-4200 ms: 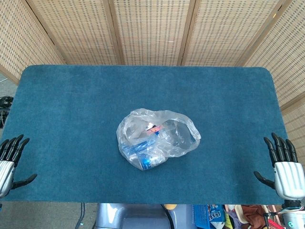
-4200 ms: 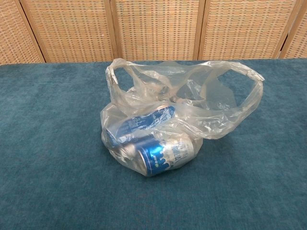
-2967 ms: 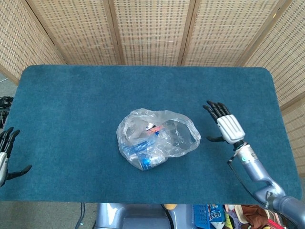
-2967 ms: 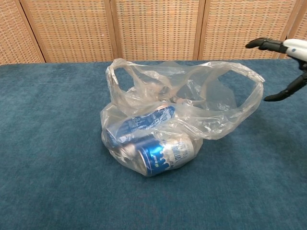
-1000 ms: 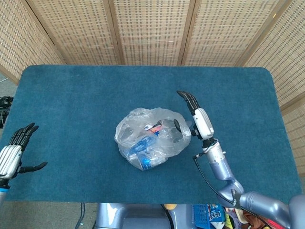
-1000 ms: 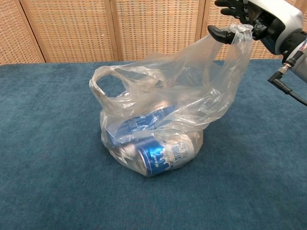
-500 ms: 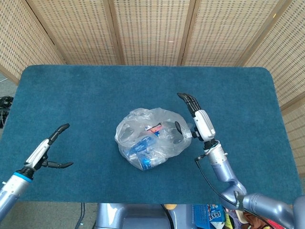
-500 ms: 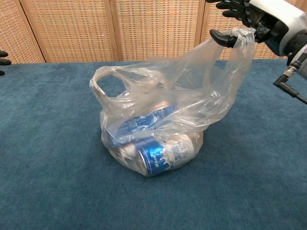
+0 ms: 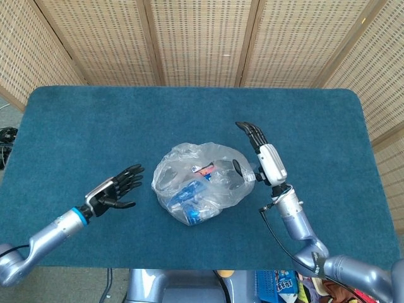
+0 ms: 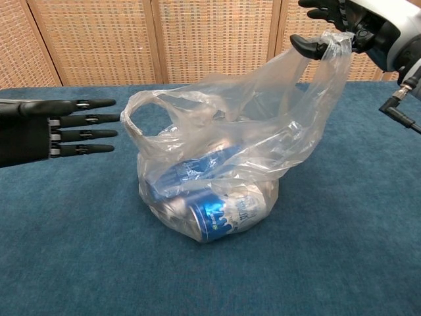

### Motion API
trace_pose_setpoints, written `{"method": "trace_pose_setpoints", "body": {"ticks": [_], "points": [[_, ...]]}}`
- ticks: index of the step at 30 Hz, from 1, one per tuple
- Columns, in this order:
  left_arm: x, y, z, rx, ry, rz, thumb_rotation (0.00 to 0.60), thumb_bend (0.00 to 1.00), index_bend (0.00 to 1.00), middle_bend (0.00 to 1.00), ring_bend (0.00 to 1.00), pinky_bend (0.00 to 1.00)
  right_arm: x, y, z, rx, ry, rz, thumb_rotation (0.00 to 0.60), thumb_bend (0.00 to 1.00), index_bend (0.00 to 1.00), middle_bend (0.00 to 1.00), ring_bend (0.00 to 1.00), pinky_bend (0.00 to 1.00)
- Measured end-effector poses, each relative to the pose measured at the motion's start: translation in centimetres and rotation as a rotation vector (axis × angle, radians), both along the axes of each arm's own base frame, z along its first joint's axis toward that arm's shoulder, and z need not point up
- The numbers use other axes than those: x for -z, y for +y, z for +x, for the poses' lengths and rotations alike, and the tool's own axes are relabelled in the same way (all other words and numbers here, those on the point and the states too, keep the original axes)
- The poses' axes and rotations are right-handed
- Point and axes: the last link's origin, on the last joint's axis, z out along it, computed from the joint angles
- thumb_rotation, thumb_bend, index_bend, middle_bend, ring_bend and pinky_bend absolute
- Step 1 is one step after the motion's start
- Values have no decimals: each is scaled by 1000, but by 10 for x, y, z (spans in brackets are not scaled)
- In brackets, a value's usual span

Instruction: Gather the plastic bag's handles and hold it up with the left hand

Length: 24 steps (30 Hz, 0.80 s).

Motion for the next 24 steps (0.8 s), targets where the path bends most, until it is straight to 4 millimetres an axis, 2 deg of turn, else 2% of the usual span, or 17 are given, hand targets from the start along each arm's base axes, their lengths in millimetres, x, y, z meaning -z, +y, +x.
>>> {"method": "trace_pose_setpoints", "body": {"ticks": [10,14,24], "points": [[26,25,41,44,-10,-142,600,99,115,24,41,49,-4,-4,-1,1,-3,-3,600,508,0,118,0,0],[26,31,56,80,-10,-148,600,96,117,24,41,49,-5,-7,-3,4,5,-4,600,507,0,118,0,0],[24,36,76,116,-30,-115,600,93,125,23,34,42,-3,-9,-11,12,10,9,600,508,0,118,0,0]]}}
